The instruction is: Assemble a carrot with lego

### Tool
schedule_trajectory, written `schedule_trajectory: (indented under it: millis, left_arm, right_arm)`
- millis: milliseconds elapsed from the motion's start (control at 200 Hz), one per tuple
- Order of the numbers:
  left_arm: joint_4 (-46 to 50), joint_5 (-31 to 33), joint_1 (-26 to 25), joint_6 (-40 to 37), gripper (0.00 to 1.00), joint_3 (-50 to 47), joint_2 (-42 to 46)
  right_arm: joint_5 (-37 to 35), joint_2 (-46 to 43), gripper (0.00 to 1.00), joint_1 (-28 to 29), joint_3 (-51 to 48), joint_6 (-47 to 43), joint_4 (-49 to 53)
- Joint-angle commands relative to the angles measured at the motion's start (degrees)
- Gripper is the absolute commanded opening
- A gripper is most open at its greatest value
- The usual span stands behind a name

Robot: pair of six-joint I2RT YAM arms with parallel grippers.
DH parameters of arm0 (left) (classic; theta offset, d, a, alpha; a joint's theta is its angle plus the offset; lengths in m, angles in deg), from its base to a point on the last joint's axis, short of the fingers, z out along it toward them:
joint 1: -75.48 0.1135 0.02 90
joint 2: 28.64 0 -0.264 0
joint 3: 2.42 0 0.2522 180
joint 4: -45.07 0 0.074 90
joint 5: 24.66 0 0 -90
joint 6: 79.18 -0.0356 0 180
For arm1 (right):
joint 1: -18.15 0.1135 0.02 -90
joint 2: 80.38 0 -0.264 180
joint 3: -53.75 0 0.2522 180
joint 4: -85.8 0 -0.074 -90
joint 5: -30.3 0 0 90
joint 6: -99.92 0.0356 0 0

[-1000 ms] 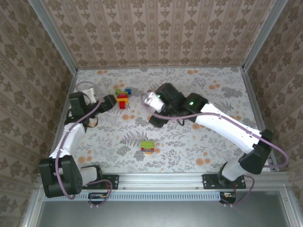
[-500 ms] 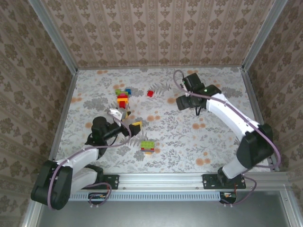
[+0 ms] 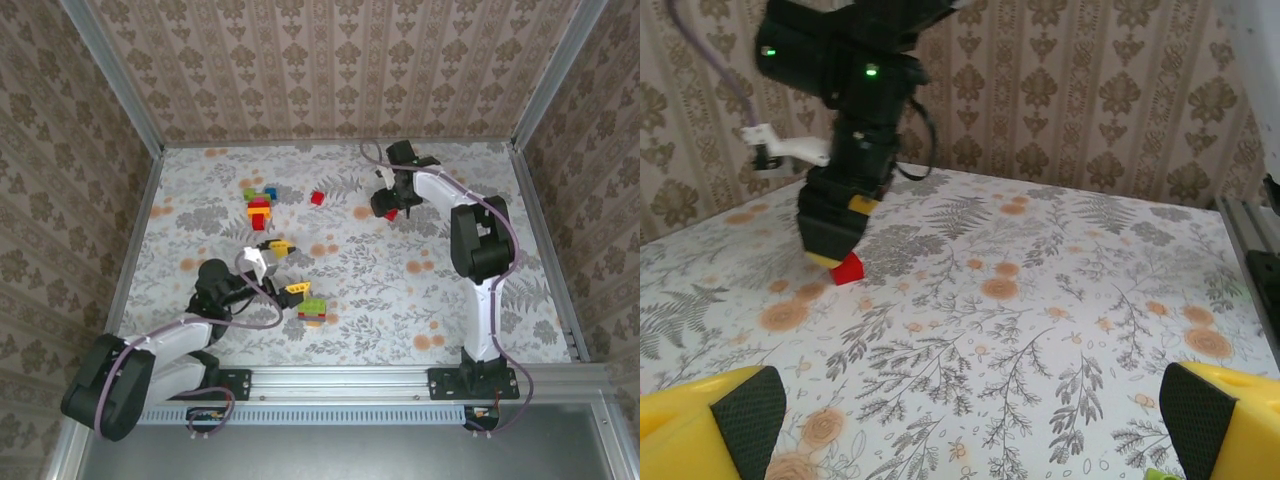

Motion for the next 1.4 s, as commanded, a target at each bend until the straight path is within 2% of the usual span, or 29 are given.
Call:
schedule_trajectory:
  millis: [0,125,240,590,830,920,1070,1195,1395]
  left_arm:
    - [-2.8,-1.8,-0.4,-3.8,1.00,0.1,-3.6]
    - [-3.7,-4.5,-0.4,-3.9,1.00,1.6,-7.9]
    - [-2.4,-5.4,-0.5,-4.2,1.00,2.3,-8.4]
    - [-0.9,-4.2,-2.3,-5.5,1.00,2.5,-9.6]
    - [0.7,-2.2,-3.0,-6.6,1.00,2.9,-9.9]
    - [1.0,-1.6,-3.0,-6.6,1.00,3.1,-9.8]
    - [1.3,-1.1,-2.9,-6.5,1.00,2.1,-6.8]
    - [2.4,-0.1,-2.7,-6.6,1.00,2.3,-5.6]
    - [3.7,-0.5,-1.9,-5.7,1.00,3.0,-4.9]
  right_arm:
    - [0.9,1.5,0.78,-0.1,3.8,-6.4,3.8]
    - [2.1,3.5,0.78,-0.4,7.5,-8.1,6.2]
    - [2.2,5.2,0.79,-0.6,10.3,-9.5,8.8]
    - [5.5,8.3,0.76,-2.9,9.6,-11.2,10.1]
    - [5.7,8.1,0.68,-3.1,8.4,-11.2,10.6]
    - [6.4,7.6,0.71,-3.2,7.7,-10.9,10.4]
    - [12.3,6.0,0.77,-2.0,8.7,-9.2,7.7]
    - [16.4,8.3,0.80,0.4,16.1,-8.1,8.1]
    - [16.6,20.7,0.83,5.3,40.5,-9.6,16.3]
